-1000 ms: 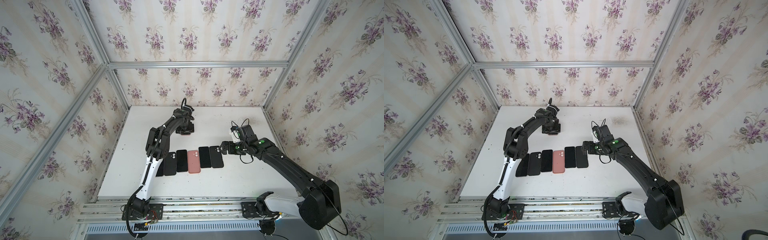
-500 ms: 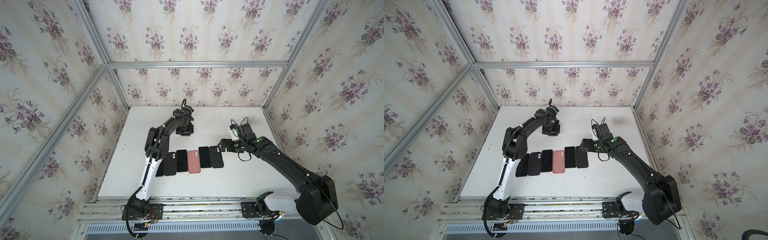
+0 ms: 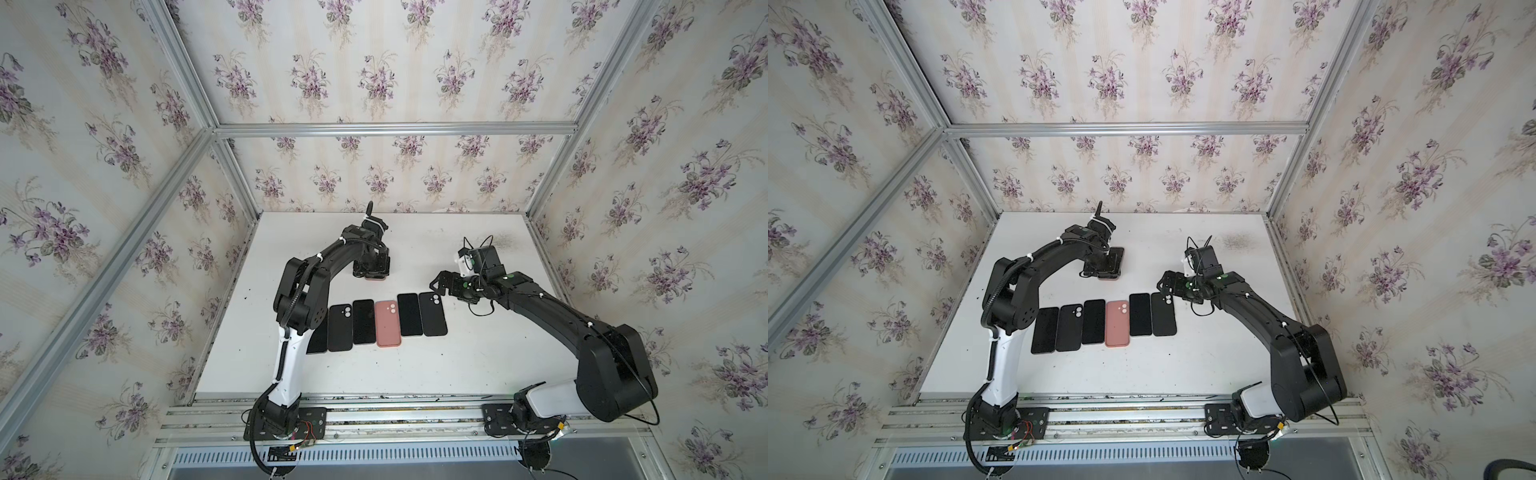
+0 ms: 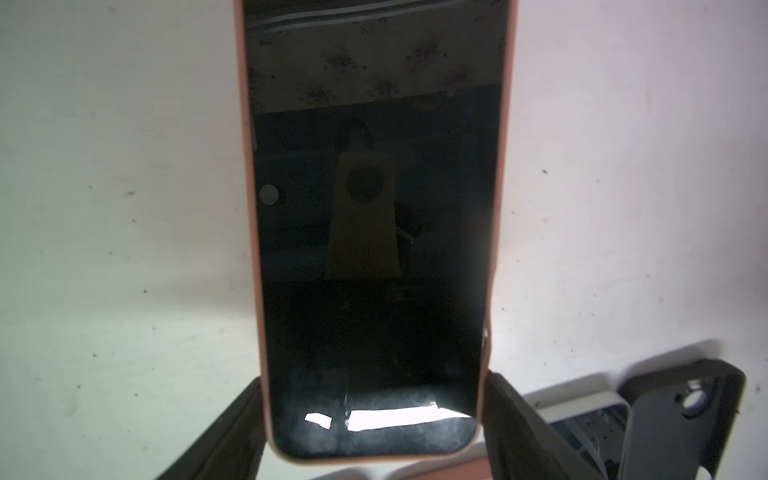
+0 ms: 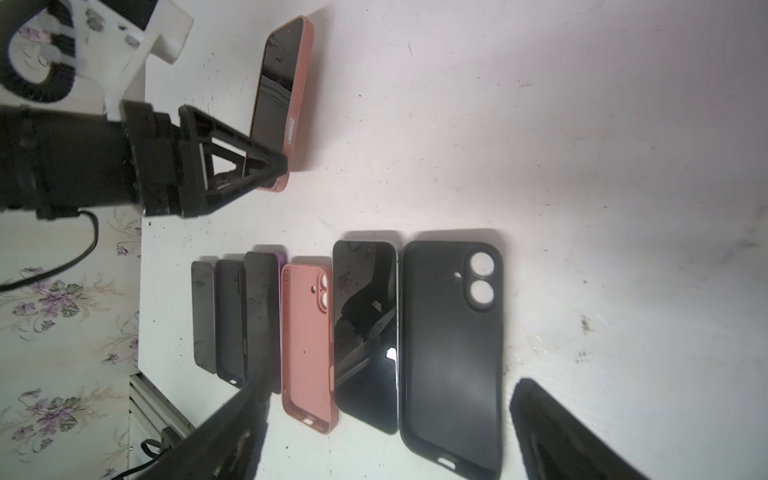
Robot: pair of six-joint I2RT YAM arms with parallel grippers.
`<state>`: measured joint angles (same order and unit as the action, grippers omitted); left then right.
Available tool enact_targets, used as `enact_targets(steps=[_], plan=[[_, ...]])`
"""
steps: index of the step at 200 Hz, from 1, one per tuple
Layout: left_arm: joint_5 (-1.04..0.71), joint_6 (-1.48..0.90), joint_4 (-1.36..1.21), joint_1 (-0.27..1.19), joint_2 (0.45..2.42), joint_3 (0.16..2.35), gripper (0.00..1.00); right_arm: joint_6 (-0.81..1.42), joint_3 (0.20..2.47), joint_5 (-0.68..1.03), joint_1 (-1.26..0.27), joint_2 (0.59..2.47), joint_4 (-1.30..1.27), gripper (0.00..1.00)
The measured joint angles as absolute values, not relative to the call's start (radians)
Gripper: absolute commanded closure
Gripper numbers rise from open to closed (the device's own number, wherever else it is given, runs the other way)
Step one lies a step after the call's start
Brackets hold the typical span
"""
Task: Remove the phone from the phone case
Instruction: 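Close the left gripper on the pink-cased phone and lift it, then bring the right gripper to the pink case edge and close on it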
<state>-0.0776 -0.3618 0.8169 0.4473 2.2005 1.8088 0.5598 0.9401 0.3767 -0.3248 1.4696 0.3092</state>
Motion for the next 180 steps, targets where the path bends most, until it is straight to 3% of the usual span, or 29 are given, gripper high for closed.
enact_targets(steps=[83, 180], plan=[[-0.113, -0.363, 0.746, 0.496, 2.100, 1.691, 0.49, 0.749, 1.055, 0.460, -0.326, 1.736, 0.095, 0.20], [-0.166, -0.369, 0.677, 0.559, 2.038, 1.636, 0.51, 0.855, 1.127, 0.483, -0.372, 1.857, -0.044, 0.32]])
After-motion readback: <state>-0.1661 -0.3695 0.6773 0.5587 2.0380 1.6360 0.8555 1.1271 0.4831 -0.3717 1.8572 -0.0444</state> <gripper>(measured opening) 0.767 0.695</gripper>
